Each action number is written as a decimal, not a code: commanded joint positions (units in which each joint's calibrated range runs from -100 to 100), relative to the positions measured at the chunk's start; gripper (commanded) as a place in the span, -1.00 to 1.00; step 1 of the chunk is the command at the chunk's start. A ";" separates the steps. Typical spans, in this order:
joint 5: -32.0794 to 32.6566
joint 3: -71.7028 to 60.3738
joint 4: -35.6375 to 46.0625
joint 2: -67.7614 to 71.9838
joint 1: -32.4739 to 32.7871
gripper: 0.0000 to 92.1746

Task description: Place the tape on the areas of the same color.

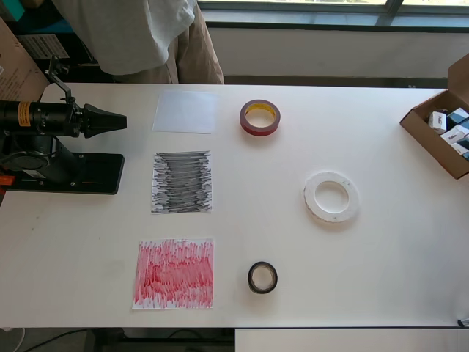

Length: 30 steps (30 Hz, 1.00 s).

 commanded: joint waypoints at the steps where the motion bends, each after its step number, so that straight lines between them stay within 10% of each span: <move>1: 0.09 -0.22 0.54 -0.28 0.18 -1.00; 30: 0.09 -0.40 1.14 0.10 0.50 -1.00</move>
